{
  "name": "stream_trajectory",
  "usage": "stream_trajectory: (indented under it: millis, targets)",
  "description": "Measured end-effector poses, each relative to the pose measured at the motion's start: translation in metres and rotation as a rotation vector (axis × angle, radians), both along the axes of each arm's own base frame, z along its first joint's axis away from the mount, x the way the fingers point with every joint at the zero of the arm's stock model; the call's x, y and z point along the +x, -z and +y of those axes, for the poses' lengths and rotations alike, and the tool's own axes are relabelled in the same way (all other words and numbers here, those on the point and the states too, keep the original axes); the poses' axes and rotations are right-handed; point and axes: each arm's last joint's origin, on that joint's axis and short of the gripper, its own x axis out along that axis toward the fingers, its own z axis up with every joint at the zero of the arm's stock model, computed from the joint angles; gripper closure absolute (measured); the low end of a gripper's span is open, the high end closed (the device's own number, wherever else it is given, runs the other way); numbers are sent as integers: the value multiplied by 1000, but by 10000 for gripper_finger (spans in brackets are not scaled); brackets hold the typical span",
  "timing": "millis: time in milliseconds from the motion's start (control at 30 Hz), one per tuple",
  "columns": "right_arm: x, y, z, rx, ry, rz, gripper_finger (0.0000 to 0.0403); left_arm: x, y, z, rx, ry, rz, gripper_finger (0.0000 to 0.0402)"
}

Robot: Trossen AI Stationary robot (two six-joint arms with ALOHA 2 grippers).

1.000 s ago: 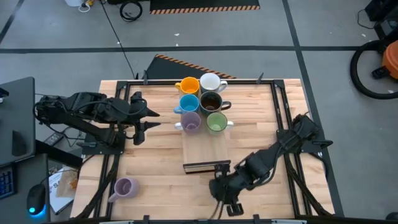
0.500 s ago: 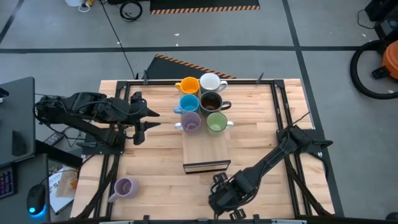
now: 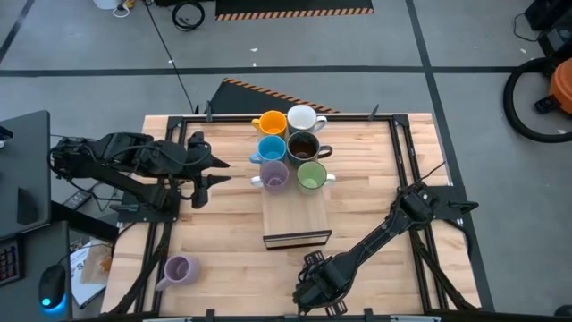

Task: Place coffee mugs
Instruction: Put the white mug on the shelf

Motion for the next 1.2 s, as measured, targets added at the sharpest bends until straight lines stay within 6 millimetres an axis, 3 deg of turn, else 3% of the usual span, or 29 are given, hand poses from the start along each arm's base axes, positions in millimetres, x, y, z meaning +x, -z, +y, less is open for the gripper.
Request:
stream_trajectory:
  millis: [167,367,533,900,1200]
  targets:
    - [1,5,-1,-24,5,1,301,0,1,-1,-11,17,9,241]
    - [1,3,-1,-14,30,11,376,0,1,-1,-13,21,10,241]
    - [-4,-4,-3,19,129,68,377,0,1,-1,-12,22,10,241]
    - [-38,-74,-24,71,486,167,375,0,1,-1,10,36,13,241]
    - [-65,-119,-69,-60,736,196,371,0,1,-1,15,39,14,241]
